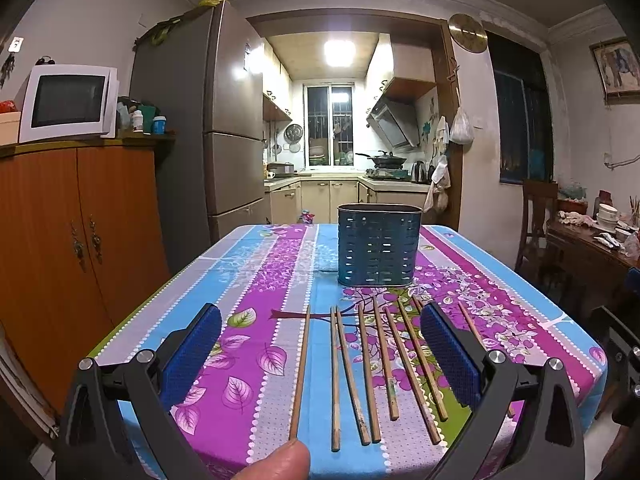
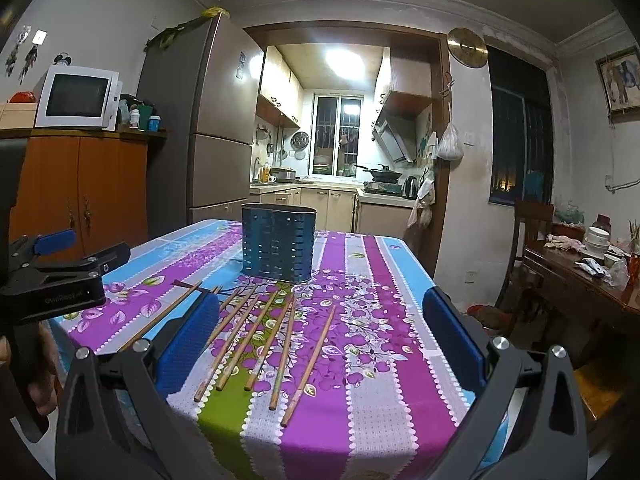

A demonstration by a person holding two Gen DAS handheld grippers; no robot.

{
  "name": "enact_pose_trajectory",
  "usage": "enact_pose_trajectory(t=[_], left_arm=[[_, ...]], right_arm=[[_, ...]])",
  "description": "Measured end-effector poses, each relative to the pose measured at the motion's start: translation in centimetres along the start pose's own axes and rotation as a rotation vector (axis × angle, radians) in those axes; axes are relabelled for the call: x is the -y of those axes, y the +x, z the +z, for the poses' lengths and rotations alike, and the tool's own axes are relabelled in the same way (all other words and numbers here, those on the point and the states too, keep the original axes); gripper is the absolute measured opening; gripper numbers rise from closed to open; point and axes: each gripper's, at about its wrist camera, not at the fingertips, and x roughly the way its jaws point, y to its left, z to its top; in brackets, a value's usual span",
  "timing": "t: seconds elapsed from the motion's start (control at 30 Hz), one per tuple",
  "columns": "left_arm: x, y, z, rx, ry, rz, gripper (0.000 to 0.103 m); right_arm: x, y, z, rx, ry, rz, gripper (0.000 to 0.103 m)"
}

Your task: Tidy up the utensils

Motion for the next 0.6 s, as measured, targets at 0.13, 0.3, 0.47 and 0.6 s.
enact_pose_trajectory(t=[0.13,0.3,0.47,0.6], left_arm=[[0.31,0.07,-0.23,0.000,0.005,0.002,0.100],[0.26,0.19,-0.12,-0.002,0.008,0.002,0.100],[0.25,0.26,-0.07,-0.002,0.014,0.003,0.100],[0.34,0.30,-0.10,-0.004,0.015,0.000,0.100]], right_arm=[[-0.02,0.07,-0.08,0.001,-0.001,0.000,0.098],[-0.05,0.01,0.09,0.000,-0.002,-0.002,0.098],[0.00,0.06,0.13,0.000,-0.001,0.001,0.098],[-0.07,0.18,0.28,0.005,-0.003,0.003,0.098]])
